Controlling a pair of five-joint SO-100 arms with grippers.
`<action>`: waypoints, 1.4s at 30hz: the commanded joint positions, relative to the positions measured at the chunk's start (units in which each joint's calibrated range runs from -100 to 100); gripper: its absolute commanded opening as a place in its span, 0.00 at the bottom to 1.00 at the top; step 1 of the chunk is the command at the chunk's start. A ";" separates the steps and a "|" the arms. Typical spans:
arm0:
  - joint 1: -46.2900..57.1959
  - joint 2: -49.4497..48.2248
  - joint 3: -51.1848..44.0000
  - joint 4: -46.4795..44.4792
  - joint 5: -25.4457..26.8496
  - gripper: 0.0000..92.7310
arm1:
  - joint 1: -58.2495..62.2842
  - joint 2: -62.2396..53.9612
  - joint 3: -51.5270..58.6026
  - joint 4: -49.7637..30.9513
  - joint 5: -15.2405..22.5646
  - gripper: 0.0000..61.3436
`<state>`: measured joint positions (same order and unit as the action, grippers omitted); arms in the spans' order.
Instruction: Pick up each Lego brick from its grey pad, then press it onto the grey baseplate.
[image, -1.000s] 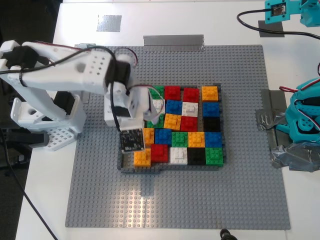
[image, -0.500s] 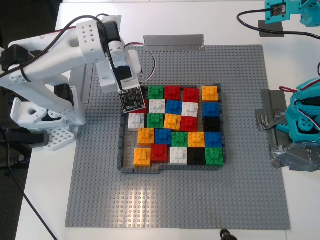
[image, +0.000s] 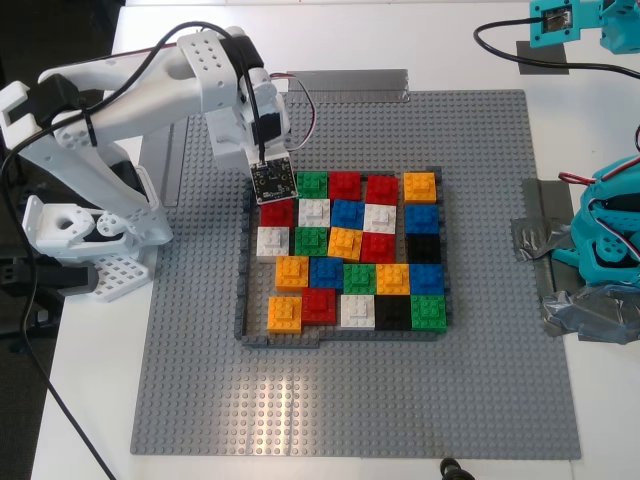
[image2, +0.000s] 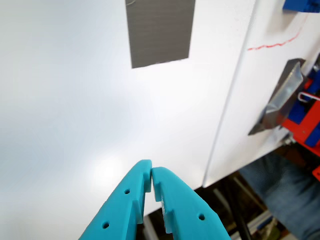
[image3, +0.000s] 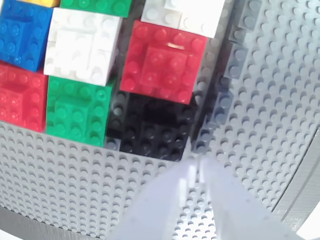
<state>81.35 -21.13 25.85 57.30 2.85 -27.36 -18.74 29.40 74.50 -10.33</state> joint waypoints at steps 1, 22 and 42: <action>0.58 -1.61 -0.35 -0.59 0.25 0.00 | -0.09 0.97 0.08 -1.43 -0.68 0.00; 0.58 -1.70 -0.35 -0.59 0.25 0.00 | -0.46 8.44 1.89 -10.87 -1.17 0.00; 0.58 -1.70 -0.26 -0.51 0.25 0.00 | 8.76 4.58 -3.44 -19.57 0.15 0.00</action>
<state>81.35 -21.13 25.85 57.30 2.85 -24.64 -10.71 32.69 63.40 -10.24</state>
